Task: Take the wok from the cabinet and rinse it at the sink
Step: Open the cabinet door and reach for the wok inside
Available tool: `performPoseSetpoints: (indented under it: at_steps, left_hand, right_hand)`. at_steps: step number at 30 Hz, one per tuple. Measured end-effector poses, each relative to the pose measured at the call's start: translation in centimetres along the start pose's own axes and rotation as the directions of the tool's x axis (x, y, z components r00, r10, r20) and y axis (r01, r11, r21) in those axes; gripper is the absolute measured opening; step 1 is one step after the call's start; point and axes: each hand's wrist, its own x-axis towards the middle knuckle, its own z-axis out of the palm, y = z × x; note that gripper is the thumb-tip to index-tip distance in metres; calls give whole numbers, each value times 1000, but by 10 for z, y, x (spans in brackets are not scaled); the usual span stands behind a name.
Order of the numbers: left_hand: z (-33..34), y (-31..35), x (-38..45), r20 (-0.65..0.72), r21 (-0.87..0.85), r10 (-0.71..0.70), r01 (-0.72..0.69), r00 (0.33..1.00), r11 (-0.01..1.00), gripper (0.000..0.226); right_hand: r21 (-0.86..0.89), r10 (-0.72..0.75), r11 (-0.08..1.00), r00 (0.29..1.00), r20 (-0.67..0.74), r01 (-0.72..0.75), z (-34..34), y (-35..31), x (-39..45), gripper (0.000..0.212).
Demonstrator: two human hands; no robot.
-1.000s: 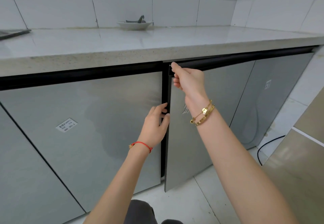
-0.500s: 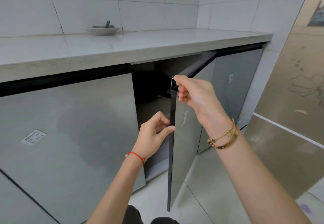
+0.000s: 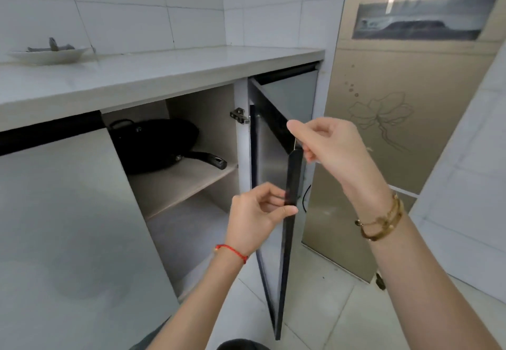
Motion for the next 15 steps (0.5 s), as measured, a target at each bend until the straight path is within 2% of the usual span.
performPoseSetpoints:
  at_steps: [3,6,9,11,15]
  left_hand:
    - [29,8,5,-23,30,45,-44,999,999,19]
    - [55,10,11,-32,46,89,-88,996,995,18]
    - [78,9,20,-31,97,141,-138,989,986,17]
    - [90,7,26,-8,111,182,-180,983,977,18]
    - [113,4,36,153,36,207,-215,966,976,38]
  right_hand:
    - [-205,-161,972,963,-215,117,-20,10,1,26]
    - [-327,-342,914,889,-306,239,-32,20,6,15]
    - [-503,-521,798,799,-301,331,-41,34,13,10]
    - [-608,-586,724,755,-295,326,-49,44,20,14]
    - [-730,-617,637,731,-291,247,-72,62,41,15]
